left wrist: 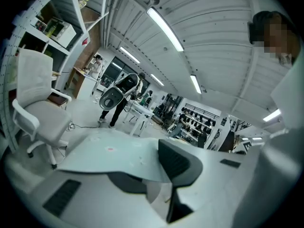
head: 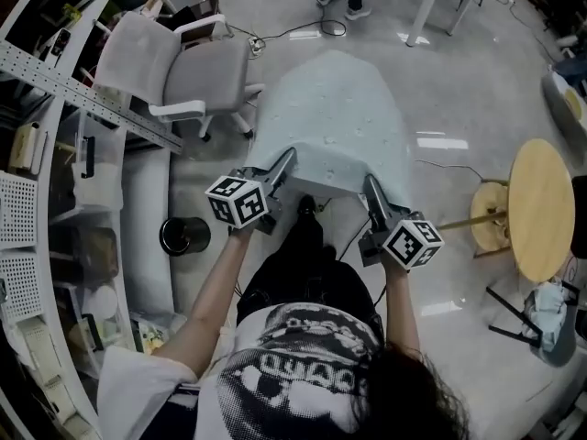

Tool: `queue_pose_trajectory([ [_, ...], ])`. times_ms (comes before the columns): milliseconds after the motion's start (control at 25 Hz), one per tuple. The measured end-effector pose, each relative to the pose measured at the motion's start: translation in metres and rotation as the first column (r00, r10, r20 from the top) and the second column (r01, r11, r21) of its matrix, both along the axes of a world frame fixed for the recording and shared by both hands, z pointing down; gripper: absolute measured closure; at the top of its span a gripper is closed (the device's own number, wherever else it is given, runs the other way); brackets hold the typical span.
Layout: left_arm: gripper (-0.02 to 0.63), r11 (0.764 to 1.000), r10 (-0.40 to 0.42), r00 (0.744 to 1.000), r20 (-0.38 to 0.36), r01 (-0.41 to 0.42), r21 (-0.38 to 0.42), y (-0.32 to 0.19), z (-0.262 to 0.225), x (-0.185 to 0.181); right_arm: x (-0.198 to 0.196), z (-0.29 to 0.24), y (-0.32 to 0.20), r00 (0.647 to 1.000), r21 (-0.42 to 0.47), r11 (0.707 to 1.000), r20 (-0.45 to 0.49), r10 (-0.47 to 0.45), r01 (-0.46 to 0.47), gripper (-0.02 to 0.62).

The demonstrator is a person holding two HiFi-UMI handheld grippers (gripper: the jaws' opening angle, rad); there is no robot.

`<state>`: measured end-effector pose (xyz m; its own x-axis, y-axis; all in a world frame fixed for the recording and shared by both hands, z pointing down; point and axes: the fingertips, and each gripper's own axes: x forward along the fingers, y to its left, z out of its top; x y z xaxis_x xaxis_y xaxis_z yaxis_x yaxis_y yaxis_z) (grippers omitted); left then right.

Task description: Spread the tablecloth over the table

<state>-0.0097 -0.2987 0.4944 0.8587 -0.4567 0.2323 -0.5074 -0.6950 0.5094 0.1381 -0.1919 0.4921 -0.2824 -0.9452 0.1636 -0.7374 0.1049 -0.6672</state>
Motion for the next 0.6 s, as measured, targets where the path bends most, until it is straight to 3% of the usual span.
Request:
queue_pose_trajectory([
  [320, 0.525, 0.998, 0.011, 0.996, 0.089, -0.005, -0.066, 0.039, 0.042, -0.023, -0.024, 0.059, 0.043, 0.99, -0.108, 0.994, 0.139, 0.033, -0.018, 0.566],
  [600, 0.525, 0.987, 0.019, 0.986, 0.169, 0.008, -0.161, 0.056, 0.098, -0.05, -0.052, 0.109, 0.061, 0.98, -0.206, 0.979, 0.195, 0.047, -0.006, 0.566],
])
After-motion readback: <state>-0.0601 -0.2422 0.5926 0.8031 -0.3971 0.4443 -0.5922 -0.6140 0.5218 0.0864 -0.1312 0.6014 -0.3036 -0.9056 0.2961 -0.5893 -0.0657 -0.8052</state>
